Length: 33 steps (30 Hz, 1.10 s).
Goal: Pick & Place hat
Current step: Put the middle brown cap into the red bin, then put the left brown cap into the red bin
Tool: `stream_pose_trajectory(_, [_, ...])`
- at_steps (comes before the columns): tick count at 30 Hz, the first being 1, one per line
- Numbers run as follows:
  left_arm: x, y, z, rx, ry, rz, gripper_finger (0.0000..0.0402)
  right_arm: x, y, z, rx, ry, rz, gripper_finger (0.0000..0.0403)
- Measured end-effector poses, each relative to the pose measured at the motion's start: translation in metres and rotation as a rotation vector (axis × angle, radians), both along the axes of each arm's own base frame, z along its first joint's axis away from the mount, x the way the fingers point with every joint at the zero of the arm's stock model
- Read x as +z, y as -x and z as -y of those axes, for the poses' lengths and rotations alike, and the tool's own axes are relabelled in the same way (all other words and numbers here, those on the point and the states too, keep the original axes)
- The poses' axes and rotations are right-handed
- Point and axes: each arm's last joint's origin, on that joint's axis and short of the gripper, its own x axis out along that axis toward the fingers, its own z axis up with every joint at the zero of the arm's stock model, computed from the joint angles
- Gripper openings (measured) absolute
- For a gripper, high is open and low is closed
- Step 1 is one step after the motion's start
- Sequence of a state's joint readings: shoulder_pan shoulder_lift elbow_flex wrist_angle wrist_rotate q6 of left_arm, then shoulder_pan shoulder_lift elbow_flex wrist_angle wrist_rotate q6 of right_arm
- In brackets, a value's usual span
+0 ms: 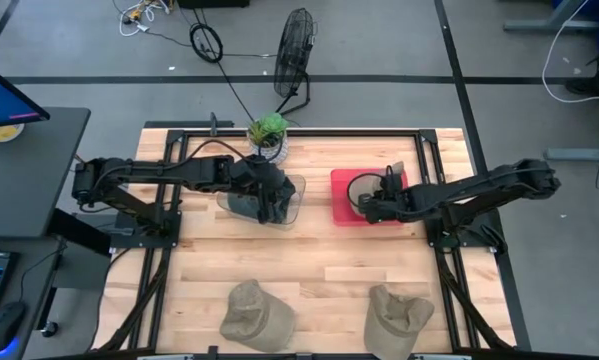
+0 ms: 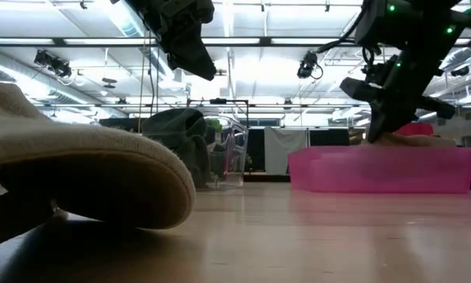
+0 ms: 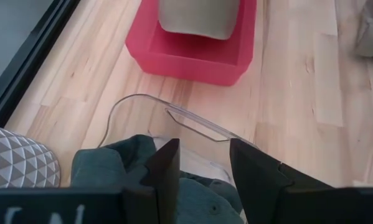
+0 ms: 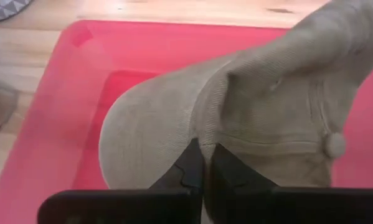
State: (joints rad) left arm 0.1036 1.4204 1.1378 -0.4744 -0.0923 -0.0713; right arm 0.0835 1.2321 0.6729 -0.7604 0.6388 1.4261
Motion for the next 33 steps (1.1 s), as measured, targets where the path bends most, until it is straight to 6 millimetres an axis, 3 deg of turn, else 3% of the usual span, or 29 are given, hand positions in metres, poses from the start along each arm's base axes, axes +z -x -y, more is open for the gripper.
stream_pose_trajectory(9, [0.000,0.000,0.000,-0.001,-0.003,-0.002,0.0147,-0.003,-0.004,0.003,0.069,0.025,-0.039,0.0038])
stream_pose_trajectory(16, [0.000,0.000,0.000,0.002,0.000,-0.001,0.0147,0.004,-0.019,0.005,0.308,0.109,-0.039,0.0102])
stream_pose_trajectory(21, [0.000,0.000,0.006,0.018,0.039,0.007,0.0147,0.026,-0.028,0.002,0.530,0.115,-0.097,0.0133])
stream_pose_trajectory(25, [0.000,-0.002,0.023,-0.112,0.117,0.009,0.0142,0.046,-0.036,-0.001,0.653,0.115,-0.105,0.0145])
stream_pose_trajectory(29, [0.000,-0.001,0.053,-0.309,0.232,-0.001,0.0129,0.055,-0.041,-0.001,0.728,0.174,-0.096,0.0146])
stream_pose_trajectory(33, [-0.002,0.005,0.086,-0.334,0.344,-0.049,0.0117,0.058,-0.047,-0.002,0.833,0.255,-0.110,0.0146])
